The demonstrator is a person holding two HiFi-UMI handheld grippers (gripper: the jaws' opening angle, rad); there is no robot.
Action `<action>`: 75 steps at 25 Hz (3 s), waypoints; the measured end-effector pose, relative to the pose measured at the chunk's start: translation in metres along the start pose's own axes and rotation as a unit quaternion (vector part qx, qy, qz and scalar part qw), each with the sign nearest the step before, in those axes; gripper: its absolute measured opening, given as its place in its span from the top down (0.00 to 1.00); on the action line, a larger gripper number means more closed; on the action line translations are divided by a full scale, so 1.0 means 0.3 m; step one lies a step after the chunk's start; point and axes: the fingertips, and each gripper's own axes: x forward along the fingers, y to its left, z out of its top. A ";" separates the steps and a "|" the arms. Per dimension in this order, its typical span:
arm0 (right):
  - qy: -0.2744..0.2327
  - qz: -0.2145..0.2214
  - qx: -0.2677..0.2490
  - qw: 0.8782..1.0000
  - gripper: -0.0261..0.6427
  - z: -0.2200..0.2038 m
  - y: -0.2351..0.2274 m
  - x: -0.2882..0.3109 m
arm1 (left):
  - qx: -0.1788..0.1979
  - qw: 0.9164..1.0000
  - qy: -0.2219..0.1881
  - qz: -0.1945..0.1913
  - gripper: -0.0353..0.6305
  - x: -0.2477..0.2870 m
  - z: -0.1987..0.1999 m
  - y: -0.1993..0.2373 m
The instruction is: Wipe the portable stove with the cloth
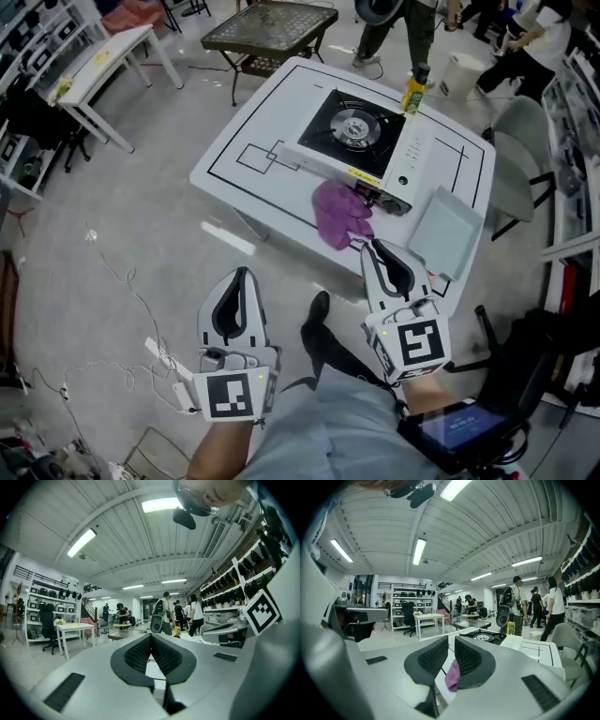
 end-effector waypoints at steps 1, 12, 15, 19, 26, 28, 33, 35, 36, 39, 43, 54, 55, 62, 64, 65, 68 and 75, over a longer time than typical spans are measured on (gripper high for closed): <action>0.001 -0.002 0.005 1.000 0.88 0.002 -0.015 0.041 | 0.003 1.000 0.000 -0.006 0.92 0.047 0.002 0.009; -0.016 -0.048 0.031 0.998 0.88 0.121 -0.174 0.389 | 0.023 0.996 -0.016 -0.081 0.92 0.497 0.104 0.090; -0.023 -0.067 0.024 0.997 0.88 0.172 -0.201 0.425 | 0.019 0.995 -0.028 -0.095 0.92 0.577 0.155 0.107; -0.024 -0.087 0.017 0.996 0.88 0.214 -0.229 0.454 | 0.013 0.993 -0.032 -0.113 0.92 0.661 0.180 0.127; -0.006 -0.098 0.025 0.995 0.88 0.181 -0.255 0.552 | 0.006 0.984 -0.013 -0.178 0.92 0.858 0.121 0.138; -0.014 -0.098 0.033 0.995 0.87 0.167 -0.246 0.582 | 0.009 0.981 -0.001 -0.196 0.92 0.907 0.093 0.147; 0.015 -0.063 0.054 0.996 0.66 0.033 -0.197 0.648 | 0.025 0.971 0.019 -0.235 0.92 1.001 -0.003 0.122; 0.026 -0.058 0.066 0.996 0.64 -0.034 -0.176 0.652 | 0.015 0.966 0.029 -0.257 0.92 1.021 -0.051 0.095; 0.034 -0.057 0.071 0.995 0.64 -0.072 -0.169 0.653 | 0.014 0.964 0.041 -0.263 0.92 1.027 -0.086 0.087; 0.090 -0.049 0.062 0.993 0.62 -0.224 -0.160 0.652 | 0.015 0.958 0.071 -0.277 0.92 1.041 -0.189 0.067; 0.164 -0.065 0.048 0.983 0.59 -0.403 -0.182 0.651 | 0.013 0.952 0.088 -0.291 0.92 1.062 -0.280 0.050; 0.265 -0.095 0.019 0.959 0.58 -0.616 -0.206 0.718 | 0.015 0.944 0.137 -0.300 0.92 1.094 -0.429 0.123; 0.267 -0.099 0.014 0.958 0.58 -0.616 -0.209 0.723 | 0.013 0.945 0.131 -0.301 0.92 1.104 -0.418 0.129; 0.261 -0.089 0.046 0.960 0.76 -0.540 -0.194 0.762 | 0.004 0.950 0.094 -0.297 0.92 1.154 -0.301 0.185; 0.249 -0.066 0.047 0.965 0.77 -0.475 -0.165 0.778 | 0.003 0.953 0.079 -0.294 0.92 1.163 -0.252 0.203; 0.244 -0.055 0.046 0.967 0.77 -0.437 -0.147 0.785 | 0.003 0.954 0.072 -0.292 0.92 1.165 -0.225 0.211; 0.221 -0.027 0.038 0.974 0.77 -0.303 -0.092 0.813 | 0.002 0.957 0.057 -0.286 0.92 1.162 -0.144 0.238; 0.151 0.000 -0.001 0.989 0.77 0.009 -0.018 0.932 | 0.006 0.963 0.005 -0.270 0.92 1.154 0.073 0.323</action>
